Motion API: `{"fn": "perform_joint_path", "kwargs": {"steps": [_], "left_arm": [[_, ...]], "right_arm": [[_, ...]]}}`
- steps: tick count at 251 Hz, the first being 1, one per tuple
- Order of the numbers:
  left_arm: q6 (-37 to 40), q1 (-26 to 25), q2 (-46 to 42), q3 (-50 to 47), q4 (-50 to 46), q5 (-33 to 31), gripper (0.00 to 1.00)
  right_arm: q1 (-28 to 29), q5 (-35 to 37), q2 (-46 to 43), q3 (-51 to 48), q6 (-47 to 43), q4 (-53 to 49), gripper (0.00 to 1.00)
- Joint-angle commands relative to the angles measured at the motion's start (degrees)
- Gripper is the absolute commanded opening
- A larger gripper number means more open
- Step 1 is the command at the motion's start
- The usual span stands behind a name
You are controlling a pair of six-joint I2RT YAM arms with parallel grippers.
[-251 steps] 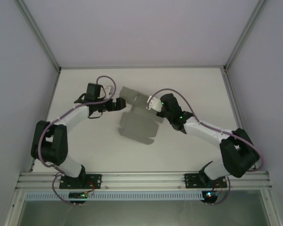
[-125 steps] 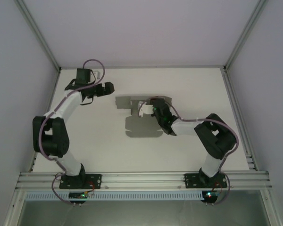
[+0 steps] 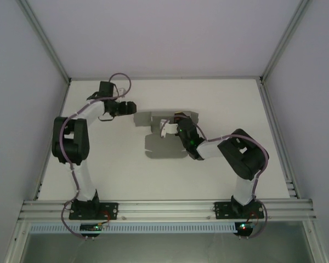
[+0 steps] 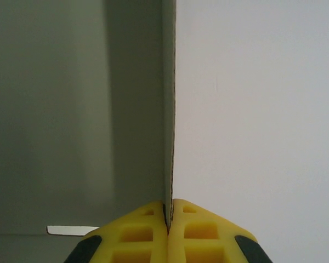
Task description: Assemble paper box
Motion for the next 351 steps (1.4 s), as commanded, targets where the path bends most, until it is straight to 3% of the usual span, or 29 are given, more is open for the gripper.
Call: {"fn": "perform_joint_path", "kwargs": {"steps": [1, 74, 133, 167, 200, 245, 311, 351], "left_arm": [[1.9, -2.2, -3.4, -2.7, -0.3, 5.6, 0.67], [1.6, -8.6, -9.3, -9.4, 4.6, 7.2, 0.45], [3.4, -11.7, -9.8, -14.1, 12.4, 1.9, 0.41], [2.9, -12.8, -10.9, -19.0, 20.8, 1.3, 0.41], [4.3, -14.7, -11.8, -24.9, 30.0, -3.4, 0.41], [2.6, -15.3, -10.6, -26.4, 40.0, -3.9, 0.41], [4.5, -17.7, -6.8, -23.4, 41.2, -11.5, 0.37], [4.1, -18.0, -5.6, -23.0, 44.1, -13.9, 0.36]], "right_arm": [[0.1, 2.4, 0.9, 0.5, 1.7, 0.5, 0.0], [0.8, 6.8, 1.9, 1.0, 3.9, -0.3, 0.0], [1.9, 7.1, 1.6, 0.8, 4.1, -0.8, 0.0], [2.7, 7.5, 1.4, 0.3, 3.1, -0.5, 0.0], [3.4, 8.0, 1.0, -0.8, 2.7, -0.7, 0.0], [4.0, 7.1, -0.3, -1.4, 3.8, -5.3, 0.0], [5.4, 6.0, -0.8, -0.9, 5.4, -9.1, 0.0], [5.4, 3.1, -1.7, 0.3, 8.8, -17.1, 0.0]]}}
